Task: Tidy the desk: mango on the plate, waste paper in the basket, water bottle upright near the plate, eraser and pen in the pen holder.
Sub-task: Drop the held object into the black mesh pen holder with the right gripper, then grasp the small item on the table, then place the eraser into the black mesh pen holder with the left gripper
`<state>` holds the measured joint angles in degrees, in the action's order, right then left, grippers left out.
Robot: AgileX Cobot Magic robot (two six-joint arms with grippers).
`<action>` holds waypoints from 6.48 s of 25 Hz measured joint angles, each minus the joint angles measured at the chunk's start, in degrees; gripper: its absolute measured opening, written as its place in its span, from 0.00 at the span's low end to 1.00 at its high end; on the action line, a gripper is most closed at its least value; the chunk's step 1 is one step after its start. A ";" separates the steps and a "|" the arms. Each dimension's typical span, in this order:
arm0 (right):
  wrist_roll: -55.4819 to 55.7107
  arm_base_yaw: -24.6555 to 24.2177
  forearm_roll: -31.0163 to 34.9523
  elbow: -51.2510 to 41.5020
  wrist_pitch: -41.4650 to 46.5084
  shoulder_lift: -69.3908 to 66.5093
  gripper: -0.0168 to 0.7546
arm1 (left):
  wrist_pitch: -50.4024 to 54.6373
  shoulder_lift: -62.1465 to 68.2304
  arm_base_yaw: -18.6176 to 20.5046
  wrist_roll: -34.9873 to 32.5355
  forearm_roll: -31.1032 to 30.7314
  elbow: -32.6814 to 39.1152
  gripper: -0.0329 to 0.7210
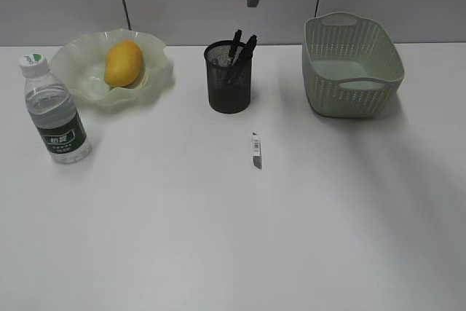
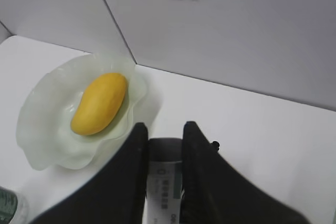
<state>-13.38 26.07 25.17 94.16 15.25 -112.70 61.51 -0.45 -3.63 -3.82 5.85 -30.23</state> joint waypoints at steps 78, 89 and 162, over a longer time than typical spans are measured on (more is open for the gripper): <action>9.33 -21.65 -23.85 -52.02 48.39 71.19 0.70 | -10.68 71.07 -23.80 1.33 2.88 -31.87 0.58; 9.76 -21.65 -21.89 -64.20 46.47 94.91 0.70 | -18.33 100.19 -36.85 17.53 2.88 -52.34 0.52; 9.94 -21.65 -22.03 -65.17 45.09 104.04 0.70 | -41.15 126.53 -32.24 43.20 -29.61 -75.58 0.16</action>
<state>-3.44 4.43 3.13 28.99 60.34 -8.66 20.36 126.08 -35.87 39.38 -23.76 -105.81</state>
